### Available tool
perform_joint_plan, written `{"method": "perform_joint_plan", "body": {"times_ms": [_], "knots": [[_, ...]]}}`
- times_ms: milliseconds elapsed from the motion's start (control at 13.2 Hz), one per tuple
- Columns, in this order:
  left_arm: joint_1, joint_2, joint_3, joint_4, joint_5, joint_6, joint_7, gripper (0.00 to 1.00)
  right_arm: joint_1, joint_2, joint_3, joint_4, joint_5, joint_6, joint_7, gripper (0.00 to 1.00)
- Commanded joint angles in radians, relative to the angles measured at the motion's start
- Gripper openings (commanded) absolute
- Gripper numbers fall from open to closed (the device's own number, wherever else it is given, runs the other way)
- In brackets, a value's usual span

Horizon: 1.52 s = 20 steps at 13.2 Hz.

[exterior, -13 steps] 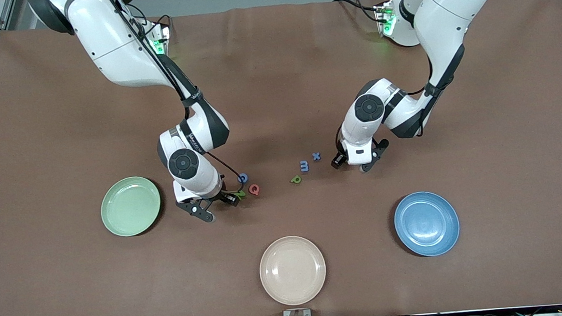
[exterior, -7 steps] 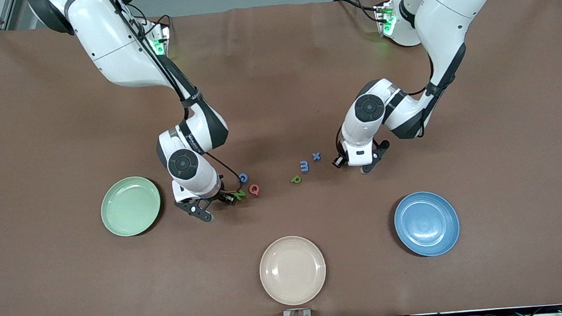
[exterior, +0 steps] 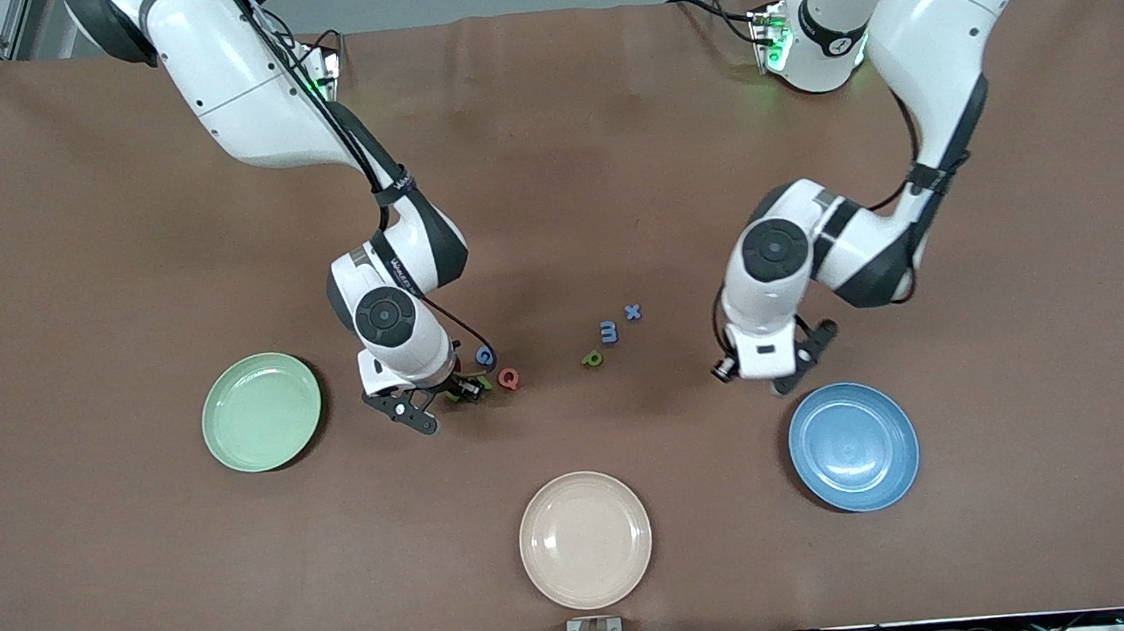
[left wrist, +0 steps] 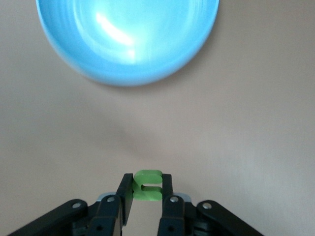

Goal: Sort upper and lower case letters into plates
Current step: 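Carry the B to the green plate while the left gripper carries u to blue plate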

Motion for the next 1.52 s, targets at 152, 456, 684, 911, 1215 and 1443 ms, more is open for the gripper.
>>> {"method": "perform_joint_plan", "body": {"times_ms": [152,456,684,911,1215,1443], "knots": [[0.106,0.045,0.057,0.076,0.021,-0.011,0.319,0.03,0.006,-0.014,-0.005,-0.036,-0.025,0.006,0.023,0.52],[0.154,0.083,0.058,0.091,0.021,-0.011,0.375,0.35,0.006,-0.015,-0.005,-0.036,-0.025,0.003,0.024,0.33],[0.152,0.085,0.057,0.095,0.018,-0.011,0.365,0.82,-0.008,-0.020,-0.004,-0.037,-0.023,-0.009,0.012,0.00],[0.143,0.076,0.048,0.092,0.005,-0.011,0.347,1.00,-0.104,-0.083,-0.005,-0.037,-0.025,-0.112,-0.177,0.00],[0.132,0.054,-0.049,0.029,0.005,-0.016,0.162,1.00,-0.308,-0.187,-0.004,-0.077,-0.023,-0.203,-0.549,0.00],[0.138,0.017,-0.164,-0.045,0.007,-0.016,0.102,0.94,-0.417,-0.213,-0.002,-0.221,-0.022,-0.055,-0.742,0.00]]}}
